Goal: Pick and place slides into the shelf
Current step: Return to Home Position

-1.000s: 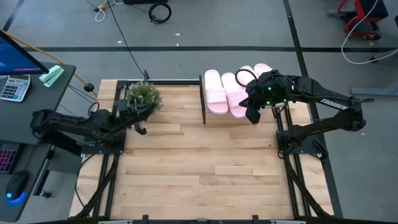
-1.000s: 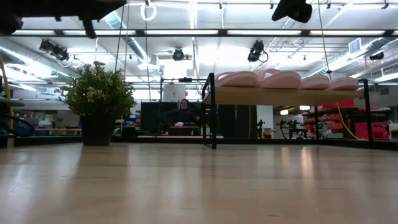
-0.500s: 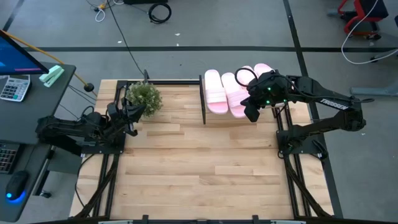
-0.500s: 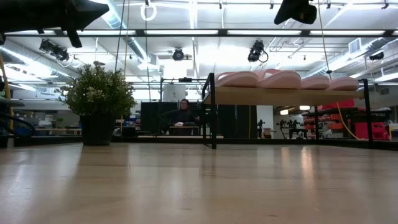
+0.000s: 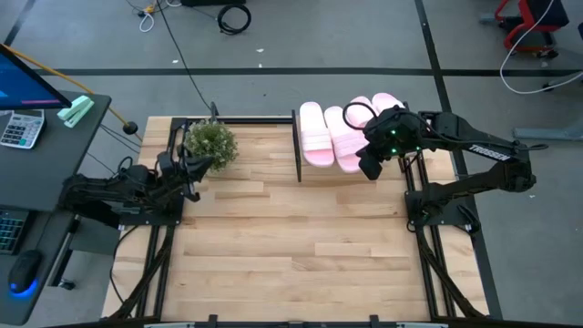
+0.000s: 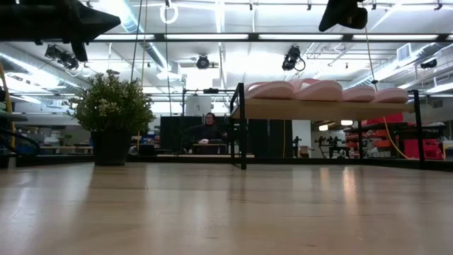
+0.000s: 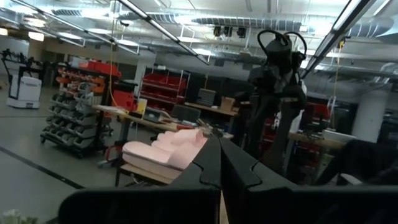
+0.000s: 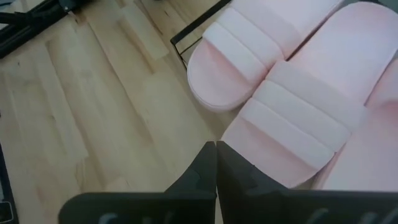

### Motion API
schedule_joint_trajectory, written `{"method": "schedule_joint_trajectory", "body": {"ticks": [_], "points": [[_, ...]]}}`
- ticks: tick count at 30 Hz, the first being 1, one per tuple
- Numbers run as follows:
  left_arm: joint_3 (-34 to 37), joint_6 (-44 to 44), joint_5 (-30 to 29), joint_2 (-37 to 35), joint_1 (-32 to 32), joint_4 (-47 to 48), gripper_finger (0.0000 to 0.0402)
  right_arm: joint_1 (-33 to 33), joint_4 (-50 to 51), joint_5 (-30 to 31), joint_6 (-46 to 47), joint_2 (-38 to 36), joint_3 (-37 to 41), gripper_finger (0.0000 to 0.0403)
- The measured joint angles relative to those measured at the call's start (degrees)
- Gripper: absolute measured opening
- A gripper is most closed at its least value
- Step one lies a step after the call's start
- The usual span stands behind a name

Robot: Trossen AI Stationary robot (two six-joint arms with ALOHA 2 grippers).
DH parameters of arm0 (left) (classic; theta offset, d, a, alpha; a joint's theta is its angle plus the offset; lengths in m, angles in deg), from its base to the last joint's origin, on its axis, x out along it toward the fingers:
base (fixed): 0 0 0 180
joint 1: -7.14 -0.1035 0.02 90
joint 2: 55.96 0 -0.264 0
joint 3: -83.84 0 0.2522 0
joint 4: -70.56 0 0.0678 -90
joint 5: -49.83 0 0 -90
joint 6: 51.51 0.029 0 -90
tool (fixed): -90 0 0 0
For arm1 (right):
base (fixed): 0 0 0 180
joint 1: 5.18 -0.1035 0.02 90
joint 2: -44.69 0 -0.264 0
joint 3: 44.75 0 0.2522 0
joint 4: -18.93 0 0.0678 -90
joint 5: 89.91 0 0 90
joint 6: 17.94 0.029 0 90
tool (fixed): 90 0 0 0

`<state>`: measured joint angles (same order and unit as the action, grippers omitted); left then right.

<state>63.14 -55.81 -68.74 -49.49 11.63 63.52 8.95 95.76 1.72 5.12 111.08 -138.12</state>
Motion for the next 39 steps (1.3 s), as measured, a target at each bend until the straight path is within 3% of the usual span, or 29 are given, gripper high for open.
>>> {"method": "schedule_joint_trajectory", "body": {"ticks": [8, 14, 18, 27, 39], "points": [[0.00, -4.42, 0.36, -0.62, 0.00, 6.66, 0.0003, 0.00, 0.88, 0.04, 0.29, -2.07, 0.00, 0.0002], [0.00, -9.29, 0.40, -0.60, -0.02, 9.49, 0.0017, 0.00, 0.24, 1.84, -1.03, -9.84, 3.49, 0.0002], [-0.02, -11.45, 0.40, -0.58, -0.02, 10.52, 0.0022, -0.05, -3.84, 1.23, 2.04, -19.60, 14.13, 0.0001], [-0.02, -11.54, 0.36, -0.56, -0.02, 11.78, 0.0014, -1.28, -33.74, -0.42, 5.91, -41.07, 42.09, 0.0000], [-0.02, -11.51, 0.36, -0.56, -0.02, 11.70, 0.0028, -6.29, -57.91, -1.97, 7.26, -48.84, 64.65, 0.0000]]}}
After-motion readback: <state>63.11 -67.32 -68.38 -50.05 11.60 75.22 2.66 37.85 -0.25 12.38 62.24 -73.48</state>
